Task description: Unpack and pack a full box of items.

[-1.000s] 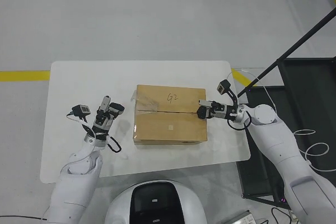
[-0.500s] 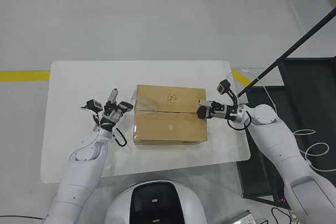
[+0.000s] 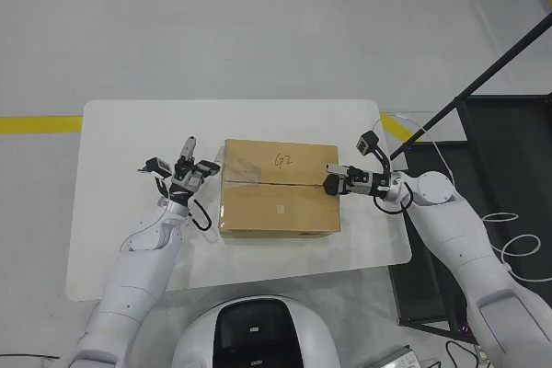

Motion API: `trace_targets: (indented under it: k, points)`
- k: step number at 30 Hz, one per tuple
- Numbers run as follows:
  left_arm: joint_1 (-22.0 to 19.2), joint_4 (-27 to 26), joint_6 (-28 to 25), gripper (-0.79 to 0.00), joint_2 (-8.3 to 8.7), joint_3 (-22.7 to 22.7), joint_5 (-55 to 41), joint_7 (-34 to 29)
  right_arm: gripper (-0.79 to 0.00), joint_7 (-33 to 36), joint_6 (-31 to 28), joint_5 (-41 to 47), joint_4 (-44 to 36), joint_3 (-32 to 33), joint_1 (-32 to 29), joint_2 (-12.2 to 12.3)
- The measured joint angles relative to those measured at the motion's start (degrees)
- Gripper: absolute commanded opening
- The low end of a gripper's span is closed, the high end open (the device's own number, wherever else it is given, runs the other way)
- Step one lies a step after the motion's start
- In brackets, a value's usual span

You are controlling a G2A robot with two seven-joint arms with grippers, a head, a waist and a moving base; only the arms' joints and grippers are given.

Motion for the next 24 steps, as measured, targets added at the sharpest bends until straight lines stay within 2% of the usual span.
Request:
trace_targets:
  k: [5,6,10,12,16,24]
  points:
    - [-1.7,2.4,1.0,-0.742,-0.46,0.5,0.0,0.1,0.0,0.0,0.0,0.0,0.0,0.0,0.0,0.0]
    - [-2.0,2.9,1.2,-0.773,-0.56,0.6,0.0,0.1,0.0,0.0,0.0,0.0,0.0,0.0,0.0,0.0]
    - [-3.0,4.5,1.9,-0.779,-0.9,1.0,0.2,0.2,0.0,0.0,0.0,0.0,0.0,0.0,0.0,0.0]
    - [-3.5,5.2,2.4,-0.733,-1.08,1.2,0.2,0.3,0.0,0.0,0.0,0.0,0.0,0.0,0.0,0.0]
    - [-4.7,6.9,3.5,-0.782,-1.5,1.8,0.4,0.4,0.0,0.0,0.0,0.0,0.0,0.0,0.0,0.0]
    - [-6.2,8.2,3.0,-0.785,-2.06,2.0,0.3,-0.5,0.0,0.0,0.0,0.0,0.0,0.0,0.0,0.0]
